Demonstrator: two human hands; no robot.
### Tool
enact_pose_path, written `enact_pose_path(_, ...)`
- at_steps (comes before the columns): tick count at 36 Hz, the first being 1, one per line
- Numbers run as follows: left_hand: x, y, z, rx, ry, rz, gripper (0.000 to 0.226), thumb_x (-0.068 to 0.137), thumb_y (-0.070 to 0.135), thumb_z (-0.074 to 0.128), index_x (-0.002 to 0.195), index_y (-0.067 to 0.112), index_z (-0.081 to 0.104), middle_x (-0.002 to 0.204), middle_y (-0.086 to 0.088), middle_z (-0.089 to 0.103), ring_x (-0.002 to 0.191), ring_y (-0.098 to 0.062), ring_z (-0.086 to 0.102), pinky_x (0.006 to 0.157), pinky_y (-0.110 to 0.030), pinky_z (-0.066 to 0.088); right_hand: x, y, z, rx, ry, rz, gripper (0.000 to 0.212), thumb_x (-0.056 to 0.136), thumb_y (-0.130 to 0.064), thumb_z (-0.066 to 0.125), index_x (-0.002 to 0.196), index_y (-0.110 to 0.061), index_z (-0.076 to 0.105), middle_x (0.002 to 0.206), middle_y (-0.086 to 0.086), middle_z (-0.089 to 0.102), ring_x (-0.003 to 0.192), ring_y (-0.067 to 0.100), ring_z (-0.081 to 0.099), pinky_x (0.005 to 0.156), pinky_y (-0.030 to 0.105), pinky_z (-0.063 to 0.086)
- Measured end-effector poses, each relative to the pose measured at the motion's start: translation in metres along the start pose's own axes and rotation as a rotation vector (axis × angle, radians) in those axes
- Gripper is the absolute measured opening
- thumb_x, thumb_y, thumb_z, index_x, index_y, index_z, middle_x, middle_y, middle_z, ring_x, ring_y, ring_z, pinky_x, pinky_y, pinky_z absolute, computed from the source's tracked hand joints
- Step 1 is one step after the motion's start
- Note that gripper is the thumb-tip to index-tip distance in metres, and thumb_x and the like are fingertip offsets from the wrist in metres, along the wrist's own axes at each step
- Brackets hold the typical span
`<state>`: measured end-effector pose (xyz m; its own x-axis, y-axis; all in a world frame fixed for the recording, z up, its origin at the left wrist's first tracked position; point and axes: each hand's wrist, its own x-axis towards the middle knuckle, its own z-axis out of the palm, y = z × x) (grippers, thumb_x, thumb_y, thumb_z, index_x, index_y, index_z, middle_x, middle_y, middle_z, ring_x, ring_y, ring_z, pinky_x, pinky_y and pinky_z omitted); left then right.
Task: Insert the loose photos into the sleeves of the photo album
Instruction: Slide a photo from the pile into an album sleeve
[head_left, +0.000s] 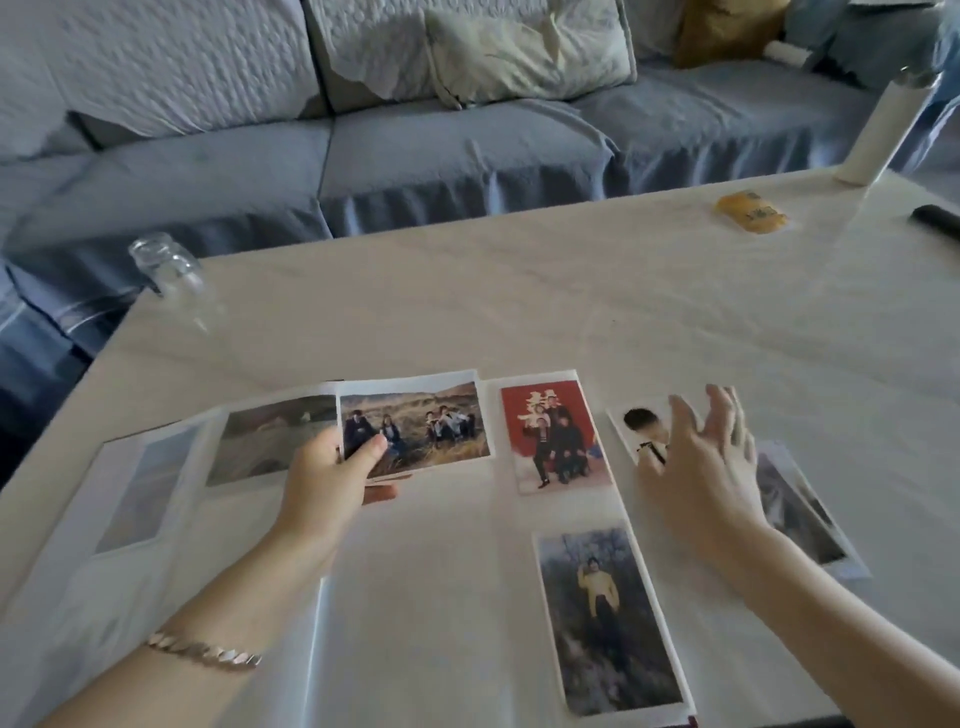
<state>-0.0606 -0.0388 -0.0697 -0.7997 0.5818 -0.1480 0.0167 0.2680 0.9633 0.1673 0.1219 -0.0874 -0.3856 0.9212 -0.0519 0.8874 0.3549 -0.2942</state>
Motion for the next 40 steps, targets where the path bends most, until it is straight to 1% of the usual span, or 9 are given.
enact_pose_path(6,0.000,-0.010,-0.057,0.061,0.187,0.043,0.014,0.092,0.002,0.054,0.105,0.006,0.057,0.096,-0.009,0.064,0.066,-0.019,0.065,0.040,-0.018,0.046,-0.034,-0.089,0.015,0.247,-0.149,-0.425,0.044,0.094,-0.025,0.048,0.137,-0.020,0.043,0.147,-0.005,0.031,0.136,0.017,0.029,0.110,0.026,0.022)
enact_pose_path(8,-0.002,-0.012,-0.077,0.064,0.224,0.044,0.019,0.092,0.001,0.053,0.111,0.004,0.052,0.096,-0.009,0.064,0.055,-0.014,0.066,0.038,-0.018,0.045,-0.045,-0.118,0.020,0.290,-0.218,-0.553,0.043,0.095,-0.025,0.046,0.138,-0.022,0.042,0.147,-0.009,0.033,0.132,0.013,0.035,0.108,0.023,0.025)
enact_pose_path(14,-0.007,-0.028,-0.142,0.094,0.366,0.001,0.025,0.091,0.005,0.057,0.111,0.013,0.044,0.097,-0.008,0.063,0.051,-0.015,0.065,0.041,-0.019,0.049,-0.072,-0.186,0.049,0.249,-0.331,-0.862,0.050,0.099,-0.036,0.037,0.146,-0.021,0.028,0.156,-0.007,0.015,0.144,0.007,0.008,0.107,0.013,-0.002)
enact_pose_path(18,-0.012,-0.043,-0.174,0.119,0.423,-0.049,0.026,0.091,0.007,0.057,0.110,0.019,0.044,0.103,-0.013,0.062,0.066,-0.022,0.064,0.041,-0.017,0.047,-0.082,-0.205,0.078,0.168,-0.350,-0.998,0.085,0.075,-0.060,0.003,0.149,-0.021,0.020,0.158,-0.004,0.006,0.145,0.011,-0.004,0.104,0.021,-0.019)
enact_pose_path(21,-0.017,-0.053,-0.191,0.146,0.426,-0.083,0.027,0.091,0.006,0.056,0.113,0.016,0.045,0.107,-0.010,0.059,0.072,-0.020,0.064,0.041,-0.017,0.048,-0.086,-0.208,0.093,0.122,-0.285,-1.036,0.087,0.074,-0.060,-0.002,0.149,-0.023,0.020,0.158,-0.003,0.007,0.138,0.005,-0.014,0.103,0.027,-0.024)
enact_pose_path(26,-0.017,-0.066,-0.215,0.258,0.457,-0.122,0.027,0.091,0.004,0.056,0.115,0.014,0.048,0.107,-0.008,0.059,0.084,-0.021,0.062,0.051,-0.026,0.053,-0.086,-0.208,0.090,0.098,-0.282,-0.996,0.084,0.082,-0.066,-0.004,0.146,-0.024,0.030,0.155,-0.007,0.014,0.137,0.001,-0.005,0.109,0.028,-0.014)
enact_pose_path(28,-0.017,-0.068,-0.222,0.314,0.475,-0.119,0.026,0.091,0.005,0.056,0.114,0.014,0.049,0.106,-0.006,0.058,0.090,-0.023,0.060,0.069,-0.039,0.055,-0.088,-0.207,0.088,0.036,-0.273,-0.961,0.077,0.092,-0.058,-0.003,0.132,-0.022,0.053,0.143,-0.002,0.045,0.136,0.009,0.031,0.109,0.034,0.016)
enact_pose_path(30,-0.018,-0.067,-0.226,0.355,0.492,-0.089,0.025,0.092,0.004,0.055,0.114,0.011,0.049,0.104,-0.004,0.056,0.091,-0.020,0.056,0.071,-0.033,0.049,-0.088,-0.206,0.091,0.028,-0.238,-0.928,0.070,0.097,-0.050,0.003,0.120,-0.023,0.063,0.130,-0.003,0.058,0.123,0.013,0.052,0.100,0.031,0.034)
enact_pose_path(40,-0.025,-0.068,-0.216,0.423,0.552,0.018,0.033,0.096,0.009,0.048,0.128,0.009,0.040,0.120,-0.004,0.053,0.095,-0.011,0.051,0.052,-0.009,0.038,-0.087,-0.203,0.103,0.020,-0.107,-0.971,0.067,0.098,-0.049,0.006,0.121,-0.021,0.063,0.131,-0.002,0.057,0.123,0.016,0.052,0.097,0.034,0.042)
